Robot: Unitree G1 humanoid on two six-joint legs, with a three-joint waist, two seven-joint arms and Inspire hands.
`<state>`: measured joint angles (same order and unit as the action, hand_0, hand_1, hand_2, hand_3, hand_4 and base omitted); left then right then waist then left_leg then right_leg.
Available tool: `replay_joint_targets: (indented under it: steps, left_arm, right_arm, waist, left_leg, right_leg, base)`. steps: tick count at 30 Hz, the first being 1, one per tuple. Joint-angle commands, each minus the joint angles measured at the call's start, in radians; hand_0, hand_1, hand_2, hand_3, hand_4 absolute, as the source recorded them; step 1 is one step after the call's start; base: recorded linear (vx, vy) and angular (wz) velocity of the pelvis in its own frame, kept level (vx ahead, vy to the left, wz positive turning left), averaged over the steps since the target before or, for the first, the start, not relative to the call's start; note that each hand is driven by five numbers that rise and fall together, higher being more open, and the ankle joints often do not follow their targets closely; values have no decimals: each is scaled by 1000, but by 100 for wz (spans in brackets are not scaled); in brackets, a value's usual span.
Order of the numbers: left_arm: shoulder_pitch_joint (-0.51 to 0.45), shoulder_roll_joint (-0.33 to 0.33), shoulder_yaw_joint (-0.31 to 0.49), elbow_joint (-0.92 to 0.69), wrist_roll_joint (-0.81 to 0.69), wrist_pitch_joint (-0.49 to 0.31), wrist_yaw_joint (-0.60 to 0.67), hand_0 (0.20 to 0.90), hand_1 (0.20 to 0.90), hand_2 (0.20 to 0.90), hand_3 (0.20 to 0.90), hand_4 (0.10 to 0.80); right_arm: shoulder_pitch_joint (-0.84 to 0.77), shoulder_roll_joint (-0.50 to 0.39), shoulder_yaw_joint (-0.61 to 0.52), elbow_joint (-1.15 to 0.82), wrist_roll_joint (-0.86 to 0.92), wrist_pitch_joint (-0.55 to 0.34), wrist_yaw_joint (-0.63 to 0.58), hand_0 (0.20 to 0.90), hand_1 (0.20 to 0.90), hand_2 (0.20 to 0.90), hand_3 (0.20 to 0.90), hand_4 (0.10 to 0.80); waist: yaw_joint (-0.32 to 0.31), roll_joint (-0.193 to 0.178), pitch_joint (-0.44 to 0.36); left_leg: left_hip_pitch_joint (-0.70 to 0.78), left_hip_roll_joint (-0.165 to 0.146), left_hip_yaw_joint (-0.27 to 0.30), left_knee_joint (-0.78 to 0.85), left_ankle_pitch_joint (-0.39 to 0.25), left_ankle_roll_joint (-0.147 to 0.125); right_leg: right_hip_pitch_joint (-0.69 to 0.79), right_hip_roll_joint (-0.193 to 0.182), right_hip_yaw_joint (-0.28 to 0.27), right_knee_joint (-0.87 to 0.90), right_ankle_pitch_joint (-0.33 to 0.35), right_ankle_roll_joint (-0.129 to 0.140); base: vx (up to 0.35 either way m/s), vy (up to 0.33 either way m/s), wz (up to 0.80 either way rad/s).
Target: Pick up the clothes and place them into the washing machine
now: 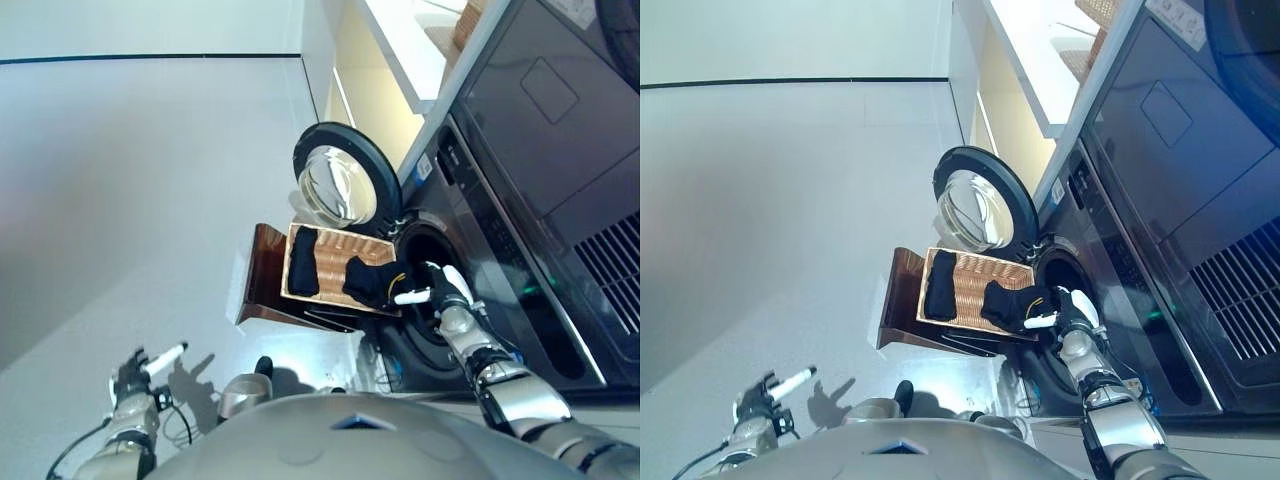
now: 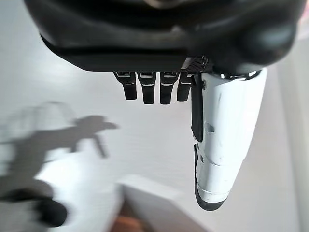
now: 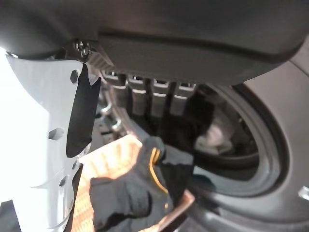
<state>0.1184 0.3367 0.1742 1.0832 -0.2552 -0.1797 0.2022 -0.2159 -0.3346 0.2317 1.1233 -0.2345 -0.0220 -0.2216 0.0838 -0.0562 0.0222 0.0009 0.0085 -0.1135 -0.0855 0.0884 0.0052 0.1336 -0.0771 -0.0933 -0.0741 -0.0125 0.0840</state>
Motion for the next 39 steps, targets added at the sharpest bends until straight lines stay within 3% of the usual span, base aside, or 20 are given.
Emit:
replay_joint_targets:
  steps: [1, 8, 19, 22, 36, 39]
  left_arm:
    - [-67, 23, -38, -4, 2, -56, 33, 900, 900, 900, 900, 800]
    - [-56, 15, -43, -11, 15, -58, 38, 900, 900, 900, 900, 800]
    - [-65, 32, -53, -30, 11, -54, 23, 900, 900, 900, 900, 800]
    - [-130, 56, -77, -35, -30, -72, 43, 900, 900, 900, 900, 800]
    - [-239, 94, -132, -104, -114, -113, 92, 900, 900, 900, 900, 800]
    - [-243, 113, -164, -192, -96, -123, 91, 900, 900, 900, 900, 800]
  right_arm:
    - [-69, -90, -21, -4, 22, -34, -78, 900, 900, 900, 900, 800]
    - [-83, -99, 17, 5, -52, -26, -82, 900, 900, 900, 900, 800]
    - [-96, -119, 52, -23, -76, -25, -71, 900, 900, 900, 900, 800]
    - [-187, -127, 87, -58, -59, -28, -91, 900, 900, 900, 900, 800]
    - [-432, -164, 168, -69, 7, -24, -142, 900, 900, 900, 900, 800]
    - [-476, -184, 174, -62, 21, -25, -150, 900, 900, 900, 900, 800]
  waist:
    - [19, 2, -42]
    - [32, 0, -43]
    - [43, -12, 25]
    - [41, -2, 114]
    - [35, 10, 205]
    - [35, 18, 222]
  left_leg:
    - [27, 18, 4, -2, -35, -73]
    - [32, 15, 5, -2, -40, -70]
    - [-23, 9, 10, 78, -69, -69]
    - [-172, 2, 13, 141, -59, -71]
    - [-461, -18, 30, 328, -83, -84]
    - [-505, -20, 31, 362, -90, -85]
  right_leg:
    - [-98, -40, 17, 39, 60, 67]
    - [-91, -50, 18, 32, 65, 70]
    - [-108, -58, -2, 50, 50, 63]
    - [-264, -54, -8, 127, 49, 53]
    - [-585, -73, -8, 321, 32, 45]
    - [-632, -73, -8, 349, 29, 44]
  base:
    - [0, 0, 0]
    - [0, 0, 0]
    - [-28, -2, 3]
    - [-310, -9, 20]
    - [-112, 12, 5]
    - [-52, 9, 4]
